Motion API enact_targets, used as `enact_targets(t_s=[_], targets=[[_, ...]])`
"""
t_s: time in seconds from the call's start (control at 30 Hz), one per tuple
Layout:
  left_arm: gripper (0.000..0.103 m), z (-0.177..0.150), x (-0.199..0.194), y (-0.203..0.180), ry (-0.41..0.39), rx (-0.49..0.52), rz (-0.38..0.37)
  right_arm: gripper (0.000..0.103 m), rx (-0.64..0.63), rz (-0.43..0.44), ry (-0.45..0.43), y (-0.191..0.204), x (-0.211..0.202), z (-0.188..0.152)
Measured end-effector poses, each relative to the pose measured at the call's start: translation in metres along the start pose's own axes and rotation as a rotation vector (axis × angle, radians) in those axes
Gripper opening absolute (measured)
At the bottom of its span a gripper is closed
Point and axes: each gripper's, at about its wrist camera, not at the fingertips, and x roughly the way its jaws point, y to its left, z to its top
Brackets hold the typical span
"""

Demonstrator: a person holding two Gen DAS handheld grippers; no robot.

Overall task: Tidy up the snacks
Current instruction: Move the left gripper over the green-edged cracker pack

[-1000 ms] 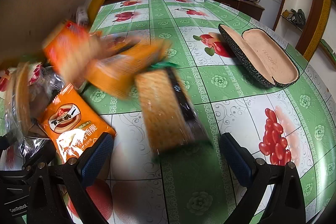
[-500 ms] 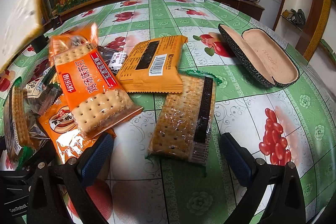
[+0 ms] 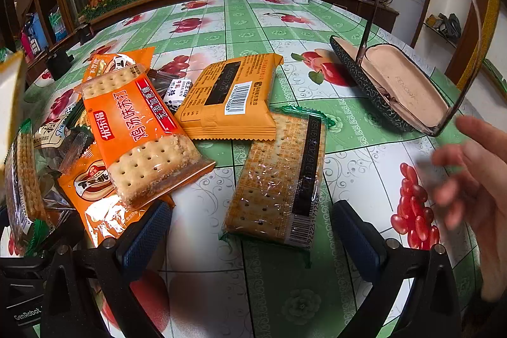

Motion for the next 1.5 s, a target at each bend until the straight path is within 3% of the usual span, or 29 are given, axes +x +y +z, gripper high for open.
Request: enact_targets(t_s=[0.9, 1.07, 1.17, 1.3, 1.37, 1.5], targets=[[0.103, 0.0, 0.0, -0.001, 0.0, -0.008, 0.006, 0.102, 0.029, -0.02, 0.002, 0.004, 0.0, 0.001], [0.103, -0.004, -0.005, 0.005, 0.051, 0.029, -0.027, 0.102, -0.041, 0.051, 0.041, 0.003, -0.003, 0.0], [0.103, -0.015, -0.016, 0.016, 0.07, 0.03, -0.08, 0.097, -0.055, 0.191, 0.047, -0.004, -0.023, -0.006], [0.103, -0.037, -0.043, 0.041, 0.056, 0.004, -0.179, 0.093, -0.131, 0.275, 0.026, -0.007, -0.051, -0.017], [0.103, -0.044, -0.05, 0.053, 0.058, -0.023, -0.217, 0.084, -0.145, 0.327, 0.026, -0.007, -0.061, -0.02], [0.103, -0.058, -0.06, 0.074, 0.07, -0.084, -0.293, 0.084, -0.168, 0.363, -0.008, 0.001, -0.077, -0.023]])
